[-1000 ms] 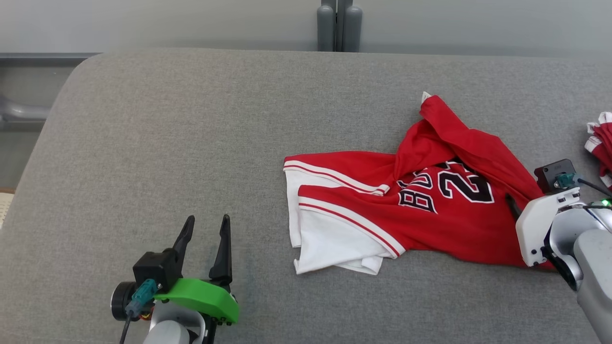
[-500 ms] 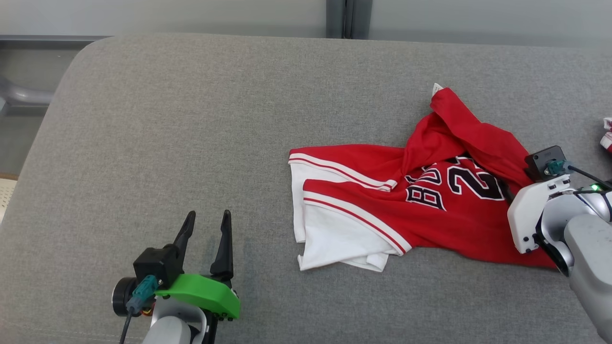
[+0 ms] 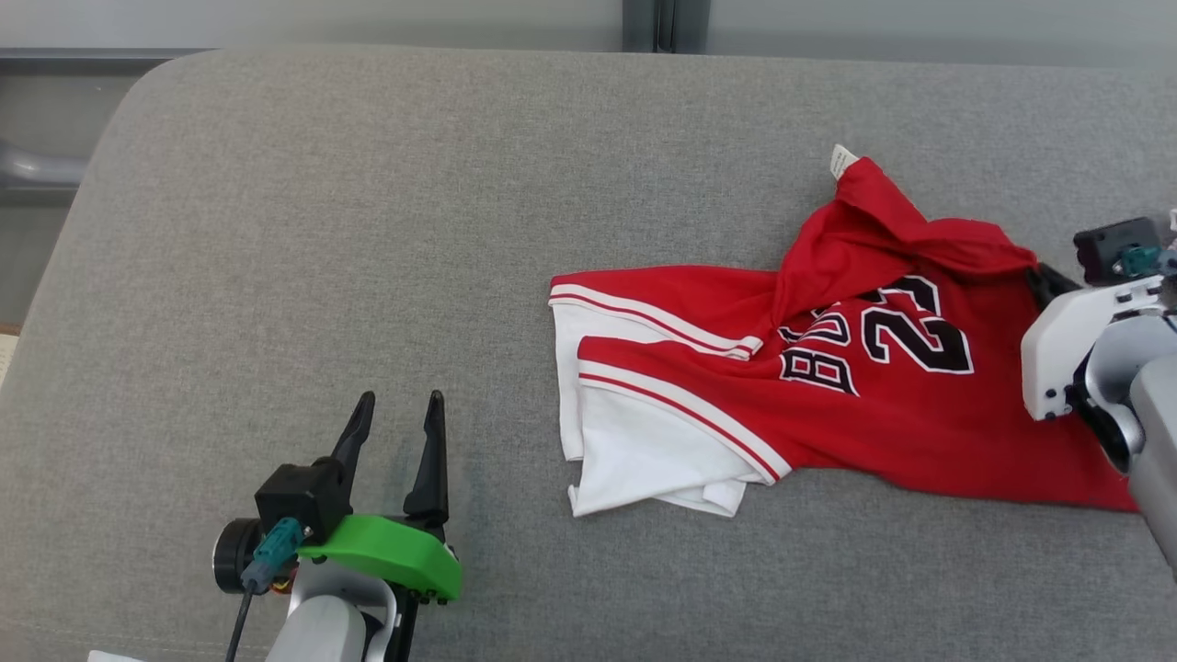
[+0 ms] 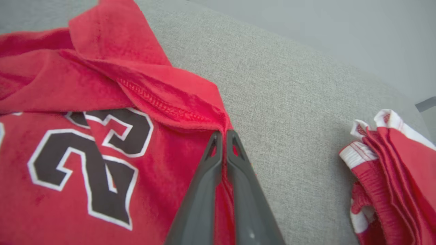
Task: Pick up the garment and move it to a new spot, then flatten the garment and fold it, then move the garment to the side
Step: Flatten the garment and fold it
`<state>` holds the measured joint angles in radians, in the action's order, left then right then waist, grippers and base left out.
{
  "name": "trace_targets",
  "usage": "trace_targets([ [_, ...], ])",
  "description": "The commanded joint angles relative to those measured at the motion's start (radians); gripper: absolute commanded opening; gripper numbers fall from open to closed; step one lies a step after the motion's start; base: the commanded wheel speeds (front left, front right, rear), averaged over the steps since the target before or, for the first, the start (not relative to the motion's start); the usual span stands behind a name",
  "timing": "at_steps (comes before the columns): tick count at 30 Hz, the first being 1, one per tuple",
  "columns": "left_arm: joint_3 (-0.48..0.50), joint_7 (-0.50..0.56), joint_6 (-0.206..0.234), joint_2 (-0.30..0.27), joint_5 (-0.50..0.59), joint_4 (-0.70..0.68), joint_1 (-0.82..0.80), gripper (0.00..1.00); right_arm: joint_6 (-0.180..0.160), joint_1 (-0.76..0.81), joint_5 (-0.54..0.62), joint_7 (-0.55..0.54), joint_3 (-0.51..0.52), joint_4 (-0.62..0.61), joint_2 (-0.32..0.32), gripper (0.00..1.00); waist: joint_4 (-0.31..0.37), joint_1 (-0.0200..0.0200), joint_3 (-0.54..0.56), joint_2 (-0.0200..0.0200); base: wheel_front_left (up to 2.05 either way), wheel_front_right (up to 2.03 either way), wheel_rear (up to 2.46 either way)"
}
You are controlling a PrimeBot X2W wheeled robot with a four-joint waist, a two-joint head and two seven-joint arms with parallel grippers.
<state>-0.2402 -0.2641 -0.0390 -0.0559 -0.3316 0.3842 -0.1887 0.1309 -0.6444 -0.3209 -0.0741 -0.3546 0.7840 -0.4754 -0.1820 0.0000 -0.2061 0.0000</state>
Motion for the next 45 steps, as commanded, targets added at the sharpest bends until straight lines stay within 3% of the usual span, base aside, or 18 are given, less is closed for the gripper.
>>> trace_targets([
  [1, 0.001, 0.0, -0.004, -0.002, 0.006, -0.005, -0.019, 1.0, 0.0, -0.024, -0.016, 0.009, 0.02, 0.009, -0.001, 0.0, 0.001, 0.0, -0.021, 0.0, 0.0, 0.0, 0.0],
  [8, 0.0, 0.0, -0.005, -0.007, 0.017, -0.006, -0.053, 1.0, 0.0, -0.102, -0.057, 0.017, 0.149, 0.104, -0.005, 0.0, -0.001, 0.0, -0.085, 0.0, 0.0, 0.0, 0.0],
  [9, 0.001, 0.0, -0.006, -0.009, 0.019, -0.006, -0.059, 1.0, 0.0, -0.116, -0.054, 0.023, 0.168, 0.124, -0.002, 0.3, -0.001, 0.0, -0.091, 0.0, 0.0, 0.0, 0.0],
  [10, 0.002, 0.0, -0.007, -0.01, 0.02, -0.006, -0.061, 1.0, 0.0, -0.127, -0.048, 0.03, 0.186, 0.143, -0.002, 0.47, -0.001, 0.0, -0.093, 0.0, 0.0, 0.0, 0.0],
  [12, 0.002, 0.0, -0.009, -0.011, 0.022, -0.002, -0.063, 1.0, 0.0, -0.145, -0.024, 0.045, 0.22, 0.194, 0.001, 1.0, -0.001, 0.0, -0.094, 0.0, 0.0, 0.0, 0.0],
  [18, 0.002, 0.0, -0.008, -0.012, 0.024, 0.012, -0.051, 1.0, 0.0, -0.177, 0.09, 0.166, 0.297, 0.292, 0.045, 1.0, 0.011, 0.0, -0.049, 0.0, 0.0, 0.0, 0.0],
  [24, 0.011, 0.0, -0.008, -0.02, 0.016, 0.027, -0.007, 1.0, 0.0, -0.139, 0.12, 0.273, 0.301, 0.276, 0.119, 1.0, 0.044, 0.0, 0.043, 0.0, 0.0, 0.0, 0.0],
  [31, 0.028, 0.0, 0.005, -0.035, 0.005, 0.012, 0.049, 1.0, 0.0, -0.017, 0.056, 0.321, 0.262, 0.133, 0.165, 1.0, 0.099, 0.0, 0.135, 0.0, 0.0, 0.0, 0.0],
  [36, 0.032, 0.0, 0.006, -0.043, 0.005, -0.015, 0.083, 1.0, 0.0, 0.13, 0.002, 0.332, 0.23, -0.023, 0.128, 1.0, 0.124, 0.0, 0.17, 0.0, 0.0, 0.0, 0.0],
  [45, 0.022, 0.004, 0.009, -0.043, -0.002, -0.044, 0.107, 1.0, 0.0, 0.366, -0.093, 0.319, 0.311, -0.227, 0.125, 1.0, 0.147, 0.0, 0.166, 0.0, 0.0, 0.0, 0.0],
])
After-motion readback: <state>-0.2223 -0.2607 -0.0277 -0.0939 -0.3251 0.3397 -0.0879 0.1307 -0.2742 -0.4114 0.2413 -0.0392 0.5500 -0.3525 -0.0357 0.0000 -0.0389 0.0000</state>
